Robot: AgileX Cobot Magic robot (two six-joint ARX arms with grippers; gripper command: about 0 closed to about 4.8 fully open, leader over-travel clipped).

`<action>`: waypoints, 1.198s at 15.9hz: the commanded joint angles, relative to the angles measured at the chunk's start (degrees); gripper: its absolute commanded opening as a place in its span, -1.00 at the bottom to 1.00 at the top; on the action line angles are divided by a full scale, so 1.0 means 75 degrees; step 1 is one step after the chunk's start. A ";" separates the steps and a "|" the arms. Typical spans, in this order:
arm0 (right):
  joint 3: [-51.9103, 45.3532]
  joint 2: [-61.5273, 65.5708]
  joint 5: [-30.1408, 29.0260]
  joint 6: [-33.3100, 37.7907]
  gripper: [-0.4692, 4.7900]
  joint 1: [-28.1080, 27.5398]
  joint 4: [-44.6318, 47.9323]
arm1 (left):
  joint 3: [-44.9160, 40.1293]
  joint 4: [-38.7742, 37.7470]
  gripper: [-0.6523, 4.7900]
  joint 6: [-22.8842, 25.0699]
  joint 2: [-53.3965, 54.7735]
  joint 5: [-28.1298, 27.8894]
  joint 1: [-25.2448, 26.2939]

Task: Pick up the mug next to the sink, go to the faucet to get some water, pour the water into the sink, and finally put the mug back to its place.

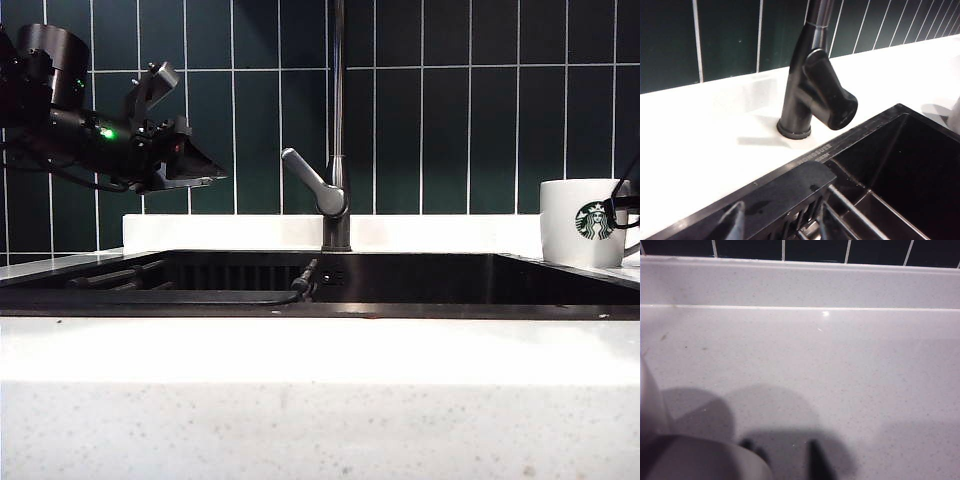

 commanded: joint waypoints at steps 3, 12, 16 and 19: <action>0.0044 -0.0032 -0.0006 -0.0023 -0.56 -0.0003 0.0067 | 0.0032 0.0067 -0.05 0.0029 -0.0020 0.0012 -0.0012; 0.0058 -0.0157 -0.0012 -0.0020 -0.79 0.0017 0.0318 | 0.0087 0.0096 -0.05 -0.0055 -0.0023 0.0035 -0.0032; 0.0122 -0.0702 -0.0044 -0.0015 -0.82 0.0032 0.0373 | 0.0560 0.0026 -0.05 -0.0236 -0.0012 0.0087 -0.0035; 0.0379 -0.1183 -0.0510 0.0146 -0.82 0.0294 0.0245 | 0.1373 -0.0603 -0.05 -0.0230 0.0181 0.0425 -0.0035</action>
